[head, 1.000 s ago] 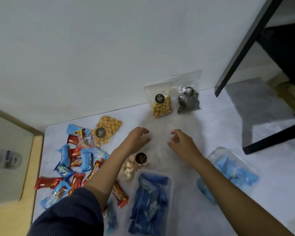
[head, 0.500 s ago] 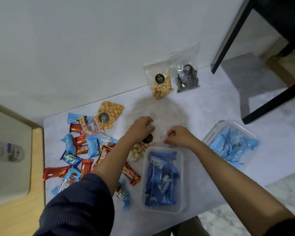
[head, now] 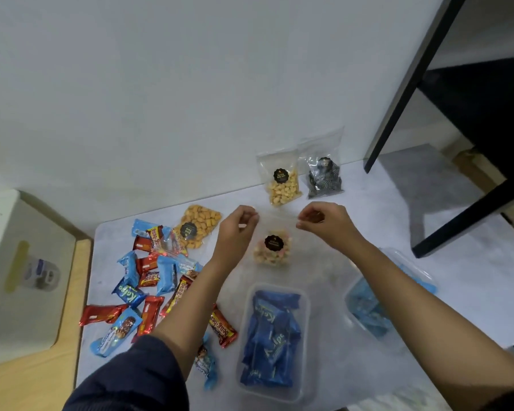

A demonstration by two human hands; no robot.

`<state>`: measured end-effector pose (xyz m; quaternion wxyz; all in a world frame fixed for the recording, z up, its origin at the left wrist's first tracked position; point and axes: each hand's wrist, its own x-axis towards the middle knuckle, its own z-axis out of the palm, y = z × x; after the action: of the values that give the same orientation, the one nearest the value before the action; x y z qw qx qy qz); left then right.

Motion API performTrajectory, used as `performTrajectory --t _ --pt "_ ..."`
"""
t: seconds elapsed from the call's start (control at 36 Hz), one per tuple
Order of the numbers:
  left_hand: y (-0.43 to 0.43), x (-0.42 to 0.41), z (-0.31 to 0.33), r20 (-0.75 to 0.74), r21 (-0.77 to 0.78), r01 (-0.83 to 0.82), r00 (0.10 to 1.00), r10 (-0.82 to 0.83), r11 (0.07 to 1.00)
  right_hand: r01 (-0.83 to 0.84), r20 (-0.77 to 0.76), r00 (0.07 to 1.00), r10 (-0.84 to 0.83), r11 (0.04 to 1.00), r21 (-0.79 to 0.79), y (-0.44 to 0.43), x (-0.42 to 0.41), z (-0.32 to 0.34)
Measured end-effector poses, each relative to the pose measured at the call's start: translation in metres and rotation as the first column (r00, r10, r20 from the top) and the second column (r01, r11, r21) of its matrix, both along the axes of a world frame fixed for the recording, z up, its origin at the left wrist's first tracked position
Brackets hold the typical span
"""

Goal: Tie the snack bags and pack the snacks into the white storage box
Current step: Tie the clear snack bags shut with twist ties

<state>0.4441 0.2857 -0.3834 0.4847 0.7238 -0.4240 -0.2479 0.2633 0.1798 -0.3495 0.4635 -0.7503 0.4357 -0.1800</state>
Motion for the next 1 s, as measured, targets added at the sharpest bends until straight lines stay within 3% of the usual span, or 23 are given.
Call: performTrajectory --t 0.31,0.5,0.72,1.0 --pt "-0.025 -0.065 0.004 -0.159 -0.020 -0.036 0.987 0.033 0.999 -0.070 -0.045 0.996 0.071 0.997 0.011 -0.067 -0.060 0.015" --pt "-0.044 -0.099 -0.001 -0.267 -0.051 -0.160 0.953 0.141 0.986 -0.161 -0.019 0.987 0.161 0.987 0.014 -0.096 -0.077 0.016" --pt "-0.050 -0.109 0.000 -0.301 -0.044 -0.266 0.923 0.241 0.963 -0.238 -0.015 0.971 0.238 0.968 -0.075 -0.107 -0.073 0.004" --pt "-0.049 -0.109 0.000 -0.262 -0.058 -0.307 0.923 0.282 0.950 -0.321 0.024 0.947 0.321 0.946 0.046 -0.104 -0.064 -0.003"
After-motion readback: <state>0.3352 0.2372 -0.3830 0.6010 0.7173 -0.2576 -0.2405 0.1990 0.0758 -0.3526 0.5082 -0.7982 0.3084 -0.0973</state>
